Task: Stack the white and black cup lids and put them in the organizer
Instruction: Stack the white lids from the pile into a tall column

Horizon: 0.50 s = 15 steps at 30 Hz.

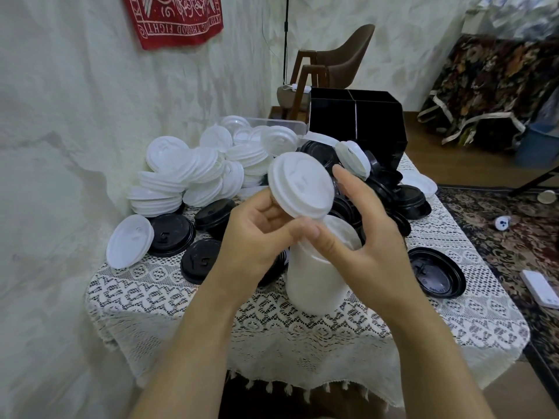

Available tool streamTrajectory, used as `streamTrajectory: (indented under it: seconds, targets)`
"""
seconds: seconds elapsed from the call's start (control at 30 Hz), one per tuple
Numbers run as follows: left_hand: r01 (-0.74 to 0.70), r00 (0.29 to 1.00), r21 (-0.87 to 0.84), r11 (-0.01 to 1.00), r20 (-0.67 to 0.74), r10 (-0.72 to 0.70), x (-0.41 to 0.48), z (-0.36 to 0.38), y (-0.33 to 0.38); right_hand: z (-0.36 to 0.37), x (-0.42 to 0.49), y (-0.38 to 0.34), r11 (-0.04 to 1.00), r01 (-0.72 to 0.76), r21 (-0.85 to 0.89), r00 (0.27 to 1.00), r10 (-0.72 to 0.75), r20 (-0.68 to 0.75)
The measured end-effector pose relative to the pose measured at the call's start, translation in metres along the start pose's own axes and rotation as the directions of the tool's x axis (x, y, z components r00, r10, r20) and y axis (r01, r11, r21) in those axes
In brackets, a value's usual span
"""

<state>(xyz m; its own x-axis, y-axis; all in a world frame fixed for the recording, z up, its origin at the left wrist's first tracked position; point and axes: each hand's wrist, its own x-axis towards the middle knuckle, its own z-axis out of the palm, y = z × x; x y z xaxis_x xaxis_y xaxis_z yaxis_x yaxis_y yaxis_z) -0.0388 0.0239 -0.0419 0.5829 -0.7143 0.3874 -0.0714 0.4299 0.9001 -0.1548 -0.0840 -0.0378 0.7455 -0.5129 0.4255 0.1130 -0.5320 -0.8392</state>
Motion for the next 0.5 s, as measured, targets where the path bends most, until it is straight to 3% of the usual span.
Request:
streamTrajectory:
  seconds: [0.4,0.5]
  targets:
    - [-0.032,0.989,0.223,0.974,0.151,-0.002,-0.002,0.011,0.002,0.005,0.006,-0.008,0.998,0.025,0.065,0.998,-0.021,-0.059]
    - [-0.001,0.975,0.272,0.962,0.213,-0.059,-0.002,0.001,-0.001,-0.006,0.006,-0.002,0.995,0.026,0.101,0.994,-0.015,-0.11]
